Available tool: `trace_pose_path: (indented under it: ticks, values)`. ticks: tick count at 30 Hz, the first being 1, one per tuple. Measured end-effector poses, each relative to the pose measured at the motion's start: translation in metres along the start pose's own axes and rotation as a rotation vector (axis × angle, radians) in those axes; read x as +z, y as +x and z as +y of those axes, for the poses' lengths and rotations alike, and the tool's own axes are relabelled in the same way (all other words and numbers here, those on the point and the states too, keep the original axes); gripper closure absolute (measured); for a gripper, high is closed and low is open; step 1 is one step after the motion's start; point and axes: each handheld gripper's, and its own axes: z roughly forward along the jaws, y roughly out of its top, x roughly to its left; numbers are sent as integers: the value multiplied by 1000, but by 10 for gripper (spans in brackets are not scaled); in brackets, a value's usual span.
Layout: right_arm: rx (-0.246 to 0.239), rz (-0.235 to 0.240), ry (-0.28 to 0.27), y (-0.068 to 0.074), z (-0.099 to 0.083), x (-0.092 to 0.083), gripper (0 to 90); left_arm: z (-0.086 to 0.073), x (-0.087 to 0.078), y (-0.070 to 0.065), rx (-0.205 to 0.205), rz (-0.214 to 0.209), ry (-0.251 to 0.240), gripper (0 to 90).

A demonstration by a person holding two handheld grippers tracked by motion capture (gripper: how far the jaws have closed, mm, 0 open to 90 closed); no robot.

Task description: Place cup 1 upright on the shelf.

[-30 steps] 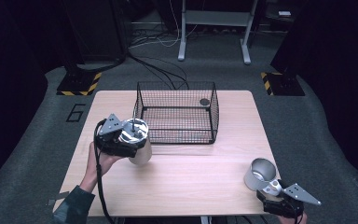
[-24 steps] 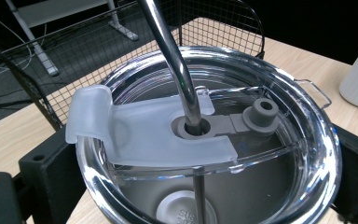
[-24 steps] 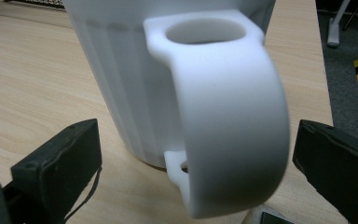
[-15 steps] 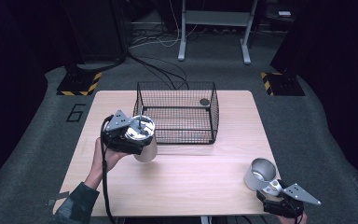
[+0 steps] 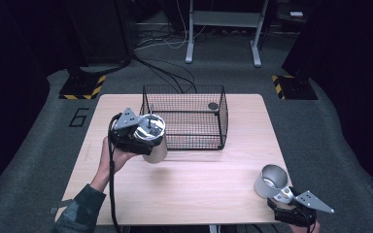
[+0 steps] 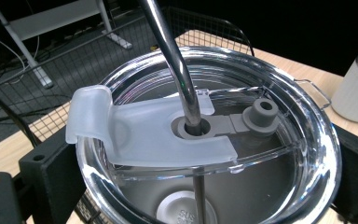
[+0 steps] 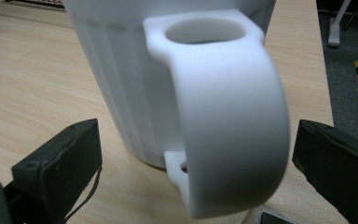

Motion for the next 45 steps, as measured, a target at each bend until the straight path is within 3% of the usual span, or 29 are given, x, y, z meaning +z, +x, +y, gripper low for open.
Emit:
trace_pose_path:
  ticks: [27, 45]
  values:
    - [6, -1, 0, 0, 0, 0, 11, 44, 15, 10, 14, 8, -30, 38]
    - [3, 1, -2, 0, 0, 0, 15, 65, 28, 23, 9, 49, -29, 38]
